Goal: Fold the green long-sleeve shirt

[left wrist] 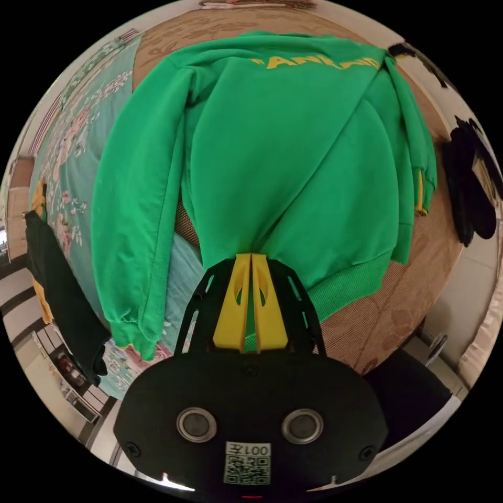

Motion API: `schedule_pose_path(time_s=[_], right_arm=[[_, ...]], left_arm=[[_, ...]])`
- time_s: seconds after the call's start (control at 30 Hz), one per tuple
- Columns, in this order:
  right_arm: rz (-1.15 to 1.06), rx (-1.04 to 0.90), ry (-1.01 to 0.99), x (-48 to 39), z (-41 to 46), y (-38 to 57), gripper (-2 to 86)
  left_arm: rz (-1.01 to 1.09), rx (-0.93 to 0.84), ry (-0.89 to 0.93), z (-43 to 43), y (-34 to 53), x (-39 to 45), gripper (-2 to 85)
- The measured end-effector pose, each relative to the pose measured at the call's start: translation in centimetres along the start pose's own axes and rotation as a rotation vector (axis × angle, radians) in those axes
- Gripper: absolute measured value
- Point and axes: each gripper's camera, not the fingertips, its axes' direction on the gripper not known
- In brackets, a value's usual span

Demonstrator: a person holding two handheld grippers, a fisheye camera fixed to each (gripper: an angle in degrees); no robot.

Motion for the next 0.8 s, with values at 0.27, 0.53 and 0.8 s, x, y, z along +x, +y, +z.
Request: schedule_pose_path(time_s=[0.27,0.53,0.8], right_arm=[[-0.142,0.347,-0.499,-11.2,-4.3,21.6,5.7],[-0.102,0.202,-0.489,-23.2,0.4,28.6,14.0],[0.077,0.228,-0.420,-23.9,3.3,28.3,4.1]], left_arm=[[-0.018,0.060,0.147,1.9,1.5,-4.6,-1.0],[0.016,0.137,0.156,0.5,6.4,-6.6,-0.8],[0.445,0.140,-0.022,1.3,10.9,-3.0,3.7]])
